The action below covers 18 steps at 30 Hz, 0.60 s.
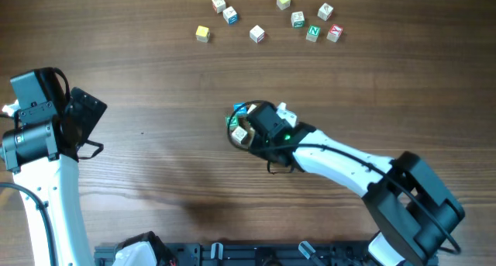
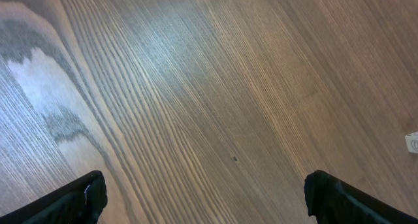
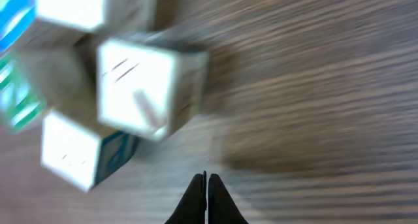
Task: Form a circle
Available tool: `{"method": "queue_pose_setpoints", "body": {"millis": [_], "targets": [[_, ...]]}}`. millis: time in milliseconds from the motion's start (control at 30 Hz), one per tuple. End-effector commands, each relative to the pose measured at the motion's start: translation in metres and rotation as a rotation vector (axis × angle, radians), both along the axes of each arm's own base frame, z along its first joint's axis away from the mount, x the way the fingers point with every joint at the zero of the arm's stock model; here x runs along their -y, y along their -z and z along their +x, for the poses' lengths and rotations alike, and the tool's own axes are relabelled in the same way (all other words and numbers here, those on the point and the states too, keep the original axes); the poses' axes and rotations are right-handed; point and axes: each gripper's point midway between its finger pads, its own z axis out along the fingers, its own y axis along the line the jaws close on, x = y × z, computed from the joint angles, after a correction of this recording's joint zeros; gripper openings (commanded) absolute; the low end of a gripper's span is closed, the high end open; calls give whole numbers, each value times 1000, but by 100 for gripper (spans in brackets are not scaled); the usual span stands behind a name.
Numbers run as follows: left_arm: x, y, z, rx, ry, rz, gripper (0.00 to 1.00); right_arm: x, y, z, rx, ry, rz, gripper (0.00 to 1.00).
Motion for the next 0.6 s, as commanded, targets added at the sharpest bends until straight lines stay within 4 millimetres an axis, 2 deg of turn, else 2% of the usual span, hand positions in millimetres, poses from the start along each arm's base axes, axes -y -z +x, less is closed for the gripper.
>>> {"method": "queue_pose_setpoints", "body": {"millis": [0, 133, 300, 567], "targets": [[-4, -2, -1, 5, -24, 7, 100, -24, -17, -6, 90, -201, 32, 5], [-4, -2, -1, 5, -24, 7, 100, -49, -28, -6, 205, -366, 47, 5], [-4, -2, -1, 5, -24, 8, 100, -55, -28, 5, 285, -437, 22, 4], [-4, -2, -1, 5, -24, 7, 100, -64, -14, 1, 262, -485, 48, 5]]}}
